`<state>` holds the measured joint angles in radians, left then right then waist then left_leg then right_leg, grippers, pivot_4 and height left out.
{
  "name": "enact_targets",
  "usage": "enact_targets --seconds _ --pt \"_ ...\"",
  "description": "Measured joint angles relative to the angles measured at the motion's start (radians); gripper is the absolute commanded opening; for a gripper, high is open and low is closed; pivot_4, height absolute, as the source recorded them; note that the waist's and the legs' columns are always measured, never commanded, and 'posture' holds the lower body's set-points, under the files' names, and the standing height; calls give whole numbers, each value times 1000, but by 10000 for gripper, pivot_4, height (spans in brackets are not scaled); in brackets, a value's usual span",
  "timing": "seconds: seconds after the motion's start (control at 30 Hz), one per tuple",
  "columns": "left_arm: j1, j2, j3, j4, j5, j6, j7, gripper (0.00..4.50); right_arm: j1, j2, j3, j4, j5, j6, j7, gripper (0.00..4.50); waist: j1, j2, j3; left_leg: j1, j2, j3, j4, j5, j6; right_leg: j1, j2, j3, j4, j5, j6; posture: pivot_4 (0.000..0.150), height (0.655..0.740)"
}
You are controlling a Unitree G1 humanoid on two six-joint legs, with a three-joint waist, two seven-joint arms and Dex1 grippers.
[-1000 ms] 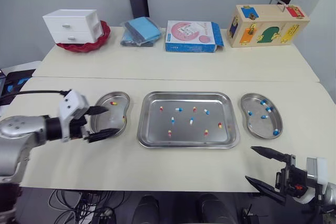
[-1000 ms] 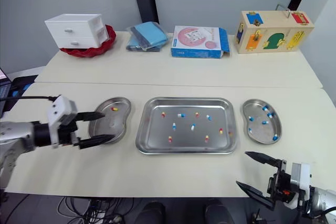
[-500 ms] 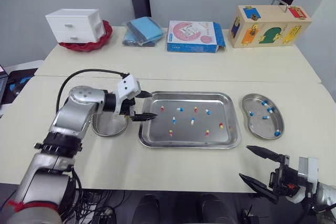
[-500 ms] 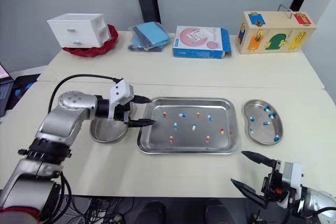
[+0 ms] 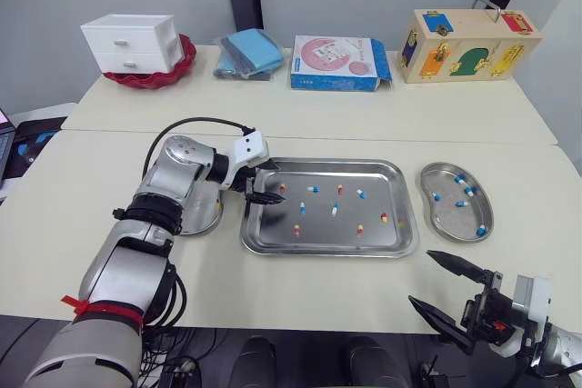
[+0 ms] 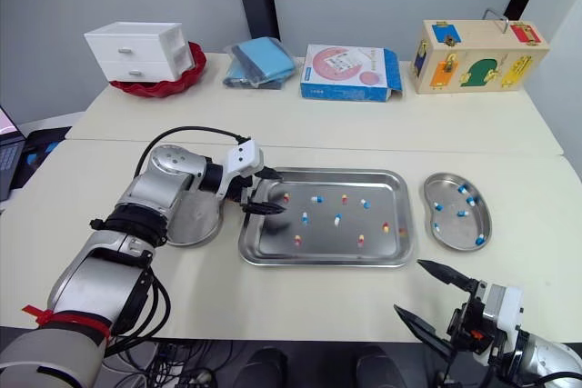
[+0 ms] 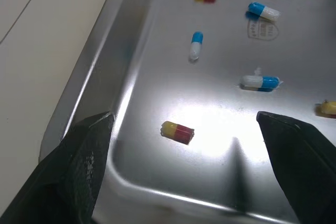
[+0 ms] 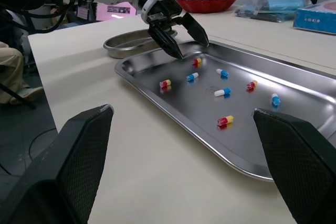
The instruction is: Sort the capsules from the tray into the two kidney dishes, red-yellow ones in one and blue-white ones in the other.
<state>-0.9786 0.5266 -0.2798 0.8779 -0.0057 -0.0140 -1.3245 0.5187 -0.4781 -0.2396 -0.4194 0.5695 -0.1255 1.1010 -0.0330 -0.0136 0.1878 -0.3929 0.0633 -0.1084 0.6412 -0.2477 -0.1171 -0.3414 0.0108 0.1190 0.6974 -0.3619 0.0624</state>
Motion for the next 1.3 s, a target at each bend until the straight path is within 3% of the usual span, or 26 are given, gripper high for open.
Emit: enact_targets --seconds 0.13,0.6,0.93,1.3 --pt "-29 -30 -9 73 43 -44 -1 33290 15 6 11 -7 -3 -4 -19 45000 -1 0 0 0 0 0 0 0 0 0 0 0 0 0 0 1500 7400" --pt "-58 -52 -9 141 127 -82 16 33290 20 7 30 -11 -19 -22 -56 45000 0 0 0 0 0 -1 0 0 0 0 0 -1 0 0 0 1500 7400" --pt "-58 -59 -9 136 132 -54 -17 1365 19 5 30 -11 -19 -23 -59 45000 0 0 0 1 0 -1 0 0 0 2 0 -1 0 0 0 1500 7400" --pt "-54 -58 -9 114 136 -37 -18 611 14 -3 30 -11 -19 -23 -58 45000 0 0 0 1 0 -1 1 0 0 2 0 -1 0 0 0 1500 7400"
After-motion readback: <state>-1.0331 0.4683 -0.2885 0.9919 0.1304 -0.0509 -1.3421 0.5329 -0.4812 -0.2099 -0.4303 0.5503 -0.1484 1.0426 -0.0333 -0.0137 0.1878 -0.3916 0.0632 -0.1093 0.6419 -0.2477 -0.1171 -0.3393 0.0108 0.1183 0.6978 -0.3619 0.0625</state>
